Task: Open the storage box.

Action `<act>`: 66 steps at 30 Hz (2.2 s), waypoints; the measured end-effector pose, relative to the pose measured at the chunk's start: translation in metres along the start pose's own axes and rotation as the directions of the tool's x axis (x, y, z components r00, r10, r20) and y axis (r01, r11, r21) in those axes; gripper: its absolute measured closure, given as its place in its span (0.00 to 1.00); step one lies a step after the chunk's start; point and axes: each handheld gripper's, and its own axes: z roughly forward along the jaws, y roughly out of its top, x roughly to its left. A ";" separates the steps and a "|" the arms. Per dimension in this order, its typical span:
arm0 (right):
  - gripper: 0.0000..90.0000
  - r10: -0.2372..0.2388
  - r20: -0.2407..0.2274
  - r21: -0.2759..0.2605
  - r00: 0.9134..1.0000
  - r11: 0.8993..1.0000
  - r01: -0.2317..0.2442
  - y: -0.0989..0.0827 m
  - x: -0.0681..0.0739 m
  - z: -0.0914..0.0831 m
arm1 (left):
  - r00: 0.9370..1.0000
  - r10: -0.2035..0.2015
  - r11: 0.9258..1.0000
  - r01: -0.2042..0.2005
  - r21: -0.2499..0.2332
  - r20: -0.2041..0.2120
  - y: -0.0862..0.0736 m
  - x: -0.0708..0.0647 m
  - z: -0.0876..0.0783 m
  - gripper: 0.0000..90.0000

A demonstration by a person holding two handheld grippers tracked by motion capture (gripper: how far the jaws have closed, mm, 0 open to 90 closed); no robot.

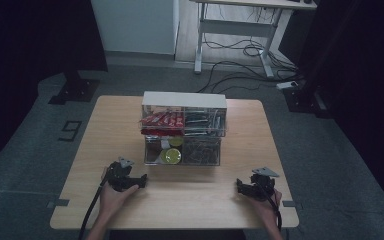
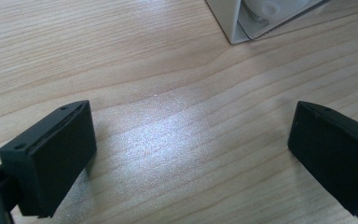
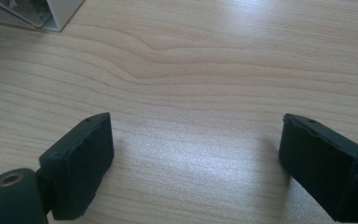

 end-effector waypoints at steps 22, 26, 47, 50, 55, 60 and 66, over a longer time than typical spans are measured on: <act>0.13 0.004 -0.001 -0.002 1.000 1.000 -0.004 0.003 -0.002 0.003 | 1.000 0.002 0.999 -0.002 -0.032 0.003 -0.008 0.005 -0.010 0.16; 0.13 0.005 -0.002 -0.003 1.000 1.000 -0.005 0.006 -0.003 0.006 | 1.000 -0.024 0.999 0.025 -0.040 0.011 -0.012 0.010 -0.018 0.23; 0.16 -0.007 -0.018 -0.009 1.000 1.000 0.007 0.004 -0.008 0.004 | 0.994 -0.077 0.986 0.087 -0.144 0.078 0.001 0.014 -0.064 0.58; 0.16 -0.008 -0.018 -0.009 1.000 1.000 0.008 0.004 -0.008 0.003 | 0.991 -0.068 0.978 0.090 -0.186 0.119 0.008 0.010 -0.078 0.64; 0.17 -0.007 -0.018 -0.010 1.000 1.000 0.007 0.004 -0.008 0.003 | 0.987 -0.058 0.972 0.090 -0.217 0.149 0.015 0.006 -0.089 0.74; 0.17 -0.007 -0.018 -0.010 1.000 1.000 0.007 0.004 -0.008 0.003 | 0.982 -0.056 0.968 0.098 -0.233 0.182 0.018 0.007 -0.095 0.84; 0.17 -0.005 -0.017 -0.011 1.000 1.000 0.004 0.003 -0.009 0.003 | 0.976 -0.042 0.965 0.094 -0.244 0.212 0.019 0.007 -0.098 0.91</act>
